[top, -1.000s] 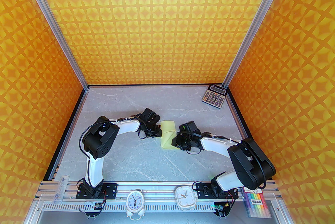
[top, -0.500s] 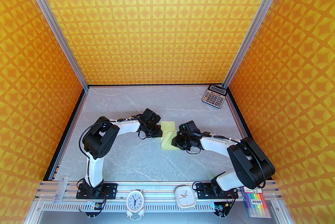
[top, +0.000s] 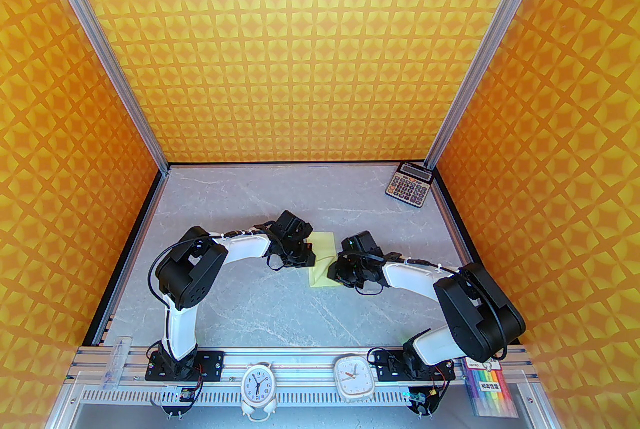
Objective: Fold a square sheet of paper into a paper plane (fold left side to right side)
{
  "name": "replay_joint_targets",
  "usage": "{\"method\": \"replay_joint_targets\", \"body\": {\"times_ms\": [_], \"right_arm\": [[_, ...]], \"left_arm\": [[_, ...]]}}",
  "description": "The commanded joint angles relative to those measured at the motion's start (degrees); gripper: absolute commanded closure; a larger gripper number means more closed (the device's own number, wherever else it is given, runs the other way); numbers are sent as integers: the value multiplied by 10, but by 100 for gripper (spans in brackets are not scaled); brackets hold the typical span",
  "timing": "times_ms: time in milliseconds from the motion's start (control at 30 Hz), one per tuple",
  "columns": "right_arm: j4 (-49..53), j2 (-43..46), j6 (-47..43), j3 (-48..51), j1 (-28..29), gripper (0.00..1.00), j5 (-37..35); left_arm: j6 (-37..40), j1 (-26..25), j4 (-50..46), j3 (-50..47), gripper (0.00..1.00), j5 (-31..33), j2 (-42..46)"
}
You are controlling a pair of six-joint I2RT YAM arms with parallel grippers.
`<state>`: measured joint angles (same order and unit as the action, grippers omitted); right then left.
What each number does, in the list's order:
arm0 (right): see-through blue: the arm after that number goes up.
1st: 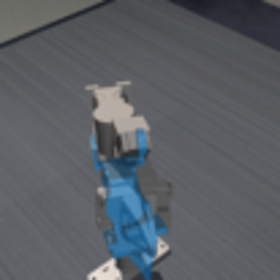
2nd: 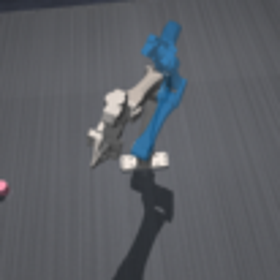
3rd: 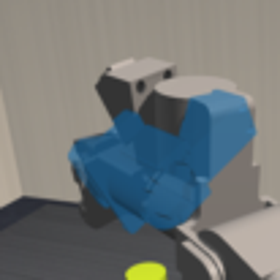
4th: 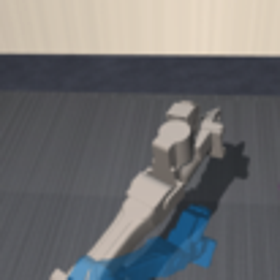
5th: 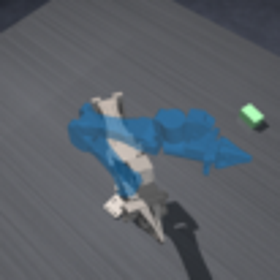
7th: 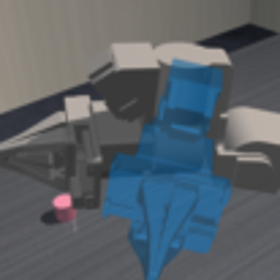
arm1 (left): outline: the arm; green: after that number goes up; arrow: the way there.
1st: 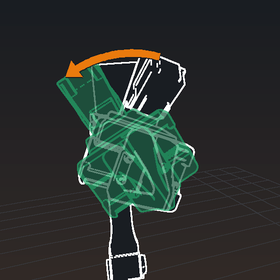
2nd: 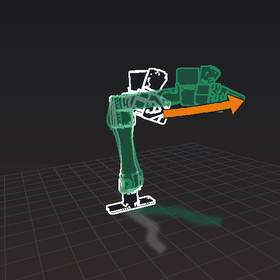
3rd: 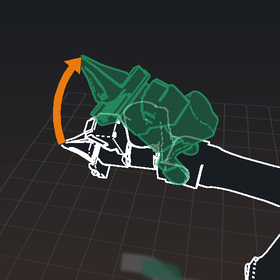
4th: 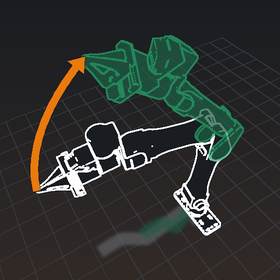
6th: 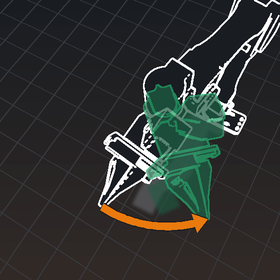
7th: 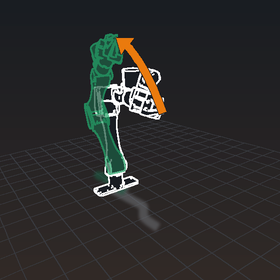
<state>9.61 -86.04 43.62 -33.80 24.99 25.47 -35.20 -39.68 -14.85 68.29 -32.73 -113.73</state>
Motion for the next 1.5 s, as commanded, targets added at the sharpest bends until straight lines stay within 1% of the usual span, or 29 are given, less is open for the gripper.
{"method": "replay_joint_targets", "body": {"times_ms": [0,367,967,1467], "right_arm": [[9,-8,-7,3,4,76,-11],[12,-4,-7,3,3,76,-13],[11,-7,-7,2,3,76,-11],[13,-7,-9,1,3,76,-12]], "left_arm": [[16,4,-13,6,100,0,4],[20,10,-18,8,100,20,4],[36,12,-44,38,100,22,-22],[31,15,-37,21,100,26,-20]]}}
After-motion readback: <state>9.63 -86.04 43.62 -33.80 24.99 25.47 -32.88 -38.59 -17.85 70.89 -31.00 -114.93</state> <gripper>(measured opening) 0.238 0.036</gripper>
